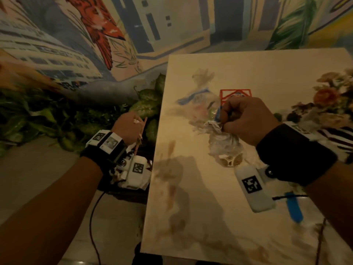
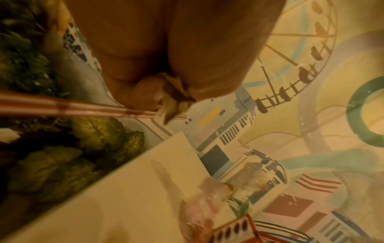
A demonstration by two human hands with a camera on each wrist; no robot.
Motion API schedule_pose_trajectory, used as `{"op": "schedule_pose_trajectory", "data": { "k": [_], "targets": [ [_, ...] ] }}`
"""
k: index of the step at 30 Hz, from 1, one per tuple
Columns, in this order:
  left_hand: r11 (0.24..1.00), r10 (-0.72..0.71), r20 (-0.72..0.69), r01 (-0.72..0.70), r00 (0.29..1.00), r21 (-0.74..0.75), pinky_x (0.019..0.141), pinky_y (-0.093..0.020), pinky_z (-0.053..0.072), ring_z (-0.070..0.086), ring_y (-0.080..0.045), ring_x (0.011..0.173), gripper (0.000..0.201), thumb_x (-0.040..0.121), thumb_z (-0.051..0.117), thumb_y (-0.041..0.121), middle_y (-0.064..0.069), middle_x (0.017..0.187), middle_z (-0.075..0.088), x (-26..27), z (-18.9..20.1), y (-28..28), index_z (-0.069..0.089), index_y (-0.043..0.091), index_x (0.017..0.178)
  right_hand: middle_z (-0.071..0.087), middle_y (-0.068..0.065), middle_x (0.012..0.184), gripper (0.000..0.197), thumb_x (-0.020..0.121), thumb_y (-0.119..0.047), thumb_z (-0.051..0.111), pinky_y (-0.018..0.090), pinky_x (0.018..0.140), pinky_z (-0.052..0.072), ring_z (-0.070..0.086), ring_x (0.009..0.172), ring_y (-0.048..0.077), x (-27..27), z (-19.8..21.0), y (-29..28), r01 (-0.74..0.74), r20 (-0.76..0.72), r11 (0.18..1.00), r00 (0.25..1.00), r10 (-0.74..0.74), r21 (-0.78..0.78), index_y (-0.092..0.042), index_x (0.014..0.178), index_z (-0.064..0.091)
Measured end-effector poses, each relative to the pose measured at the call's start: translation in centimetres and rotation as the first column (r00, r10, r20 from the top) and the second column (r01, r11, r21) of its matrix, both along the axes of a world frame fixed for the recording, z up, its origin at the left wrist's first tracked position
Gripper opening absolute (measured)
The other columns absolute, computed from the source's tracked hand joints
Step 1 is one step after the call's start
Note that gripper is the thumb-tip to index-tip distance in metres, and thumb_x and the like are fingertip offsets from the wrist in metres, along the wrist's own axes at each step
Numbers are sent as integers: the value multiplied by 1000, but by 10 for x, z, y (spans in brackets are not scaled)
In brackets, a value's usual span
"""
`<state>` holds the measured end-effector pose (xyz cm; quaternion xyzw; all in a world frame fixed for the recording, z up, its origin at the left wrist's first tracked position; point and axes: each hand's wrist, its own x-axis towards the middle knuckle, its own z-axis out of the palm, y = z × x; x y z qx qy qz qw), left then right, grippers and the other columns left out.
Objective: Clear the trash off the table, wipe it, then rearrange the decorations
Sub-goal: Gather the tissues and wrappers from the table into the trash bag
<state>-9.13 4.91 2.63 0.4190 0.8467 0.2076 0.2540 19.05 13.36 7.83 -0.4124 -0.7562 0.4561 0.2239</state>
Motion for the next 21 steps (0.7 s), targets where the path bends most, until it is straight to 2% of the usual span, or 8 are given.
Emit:
{"op": "schedule_pose_trajectory", "data": {
  "k": [5, 10, 12, 14, 16, 18, 19, 21],
  "targets": [
    [998, 41, -15, -42, 999, -47, 74, -39, 52, 60, -29, 74, 21, 93, 52, 30, -10, 78, 60, -75, -39, -19, 51, 18, 75, 56, 6, 60, 33, 63, 13, 65, 23, 54, 42, 49, 56, 14, -88, -19, -16, -18, 9, 999, 1000, 18, -45, -18, 58, 54],
    [985, 91, 29, -86, 995, -151, 74, -33, 48, 57, -24, 73, 29, 93, 51, 29, -2, 70, 55, -153, -88, -29, 46, 22, 65, 55, 2, 59, 34, 63, 14, 64, 20, 54, 43, 49, 56, 11, -186, -45, -35, 19, -3, 995, 1000, -20, -103, -18, 57, 53],
    [957, 129, 138, -87, 982, -277, 81, -30, 47, 62, -25, 89, 27, 96, 45, 23, -6, 83, 61, -183, -114, -31, 56, 17, 72, 53, -1, 58, 35, 65, 15, 64, 14, 52, 42, 46, 52, 7, -224, -60, -45, 48, -6, 985, 999, -50, -163, -17, 58, 52],
    [920, 30, 58, -5, 998, -392, 84, -28, 46, 61, -23, 102, 23, 95, 45, 20, -7, 102, 65, -202, -134, -37, 66, 10, 93, 52, -3, 58, 36, 65, 17, 63, 8, 49, 40, 45, 48, 2, -258, -78, -51, 100, -18, 966, 994, -108, -239, -16, 57, 51],
    [906, 46, 86, -5, 995, -424, 86, -28, 46, 59, -23, 104, 24, 95, 48, 23, -6, 110, 64, -222, -154, -35, 65, 9, 103, 52, -3, 59, 37, 65, 19, 63, 7, 50, 40, 47, 46, -4, -288, -103, -57, 164, -16, 932, 984, -178, -324, -14, 56, 50],
    [906, 60, 106, -9, 993, -423, 91, -28, 44, 56, -23, 110, 28, 98, 41, 24, -5, 116, 62, -232, -176, -35, 62, 10, 109, 53, -3, 61, 38, 67, 19, 64, 8, 50, 41, 48, 52, -1, -313, -134, -62, 244, 38, 883, 967, -250, -400, -14, 55, 50],
    [888, 1, 101, 45, 995, -458, 93, -28, 42, 55, -22, 113, 28, 100, 37, 24, -5, 117, 61, -239, -189, -37, 61, 12, 110, 53, -3, 61, 38, 68, 18, 64, 7, 48, 41, 48, 54, 2, -323, -151, -64, 292, 75, 852, 954, -289, -433, -15, 55, 49],
    [849, -48, 140, 114, 989, -516, 91, -28, 44, 54, -23, 115, 23, 99, 39, 23, -6, 104, 61, -246, -211, -37, 60, 13, 100, 52, -1, 59, 36, 72, 16, 62, 5, 40, 38, 46, 54, 7, -340, -189, -70, 387, 146, 780, 920, -365, -491, -14, 55, 49]
  ]
}}
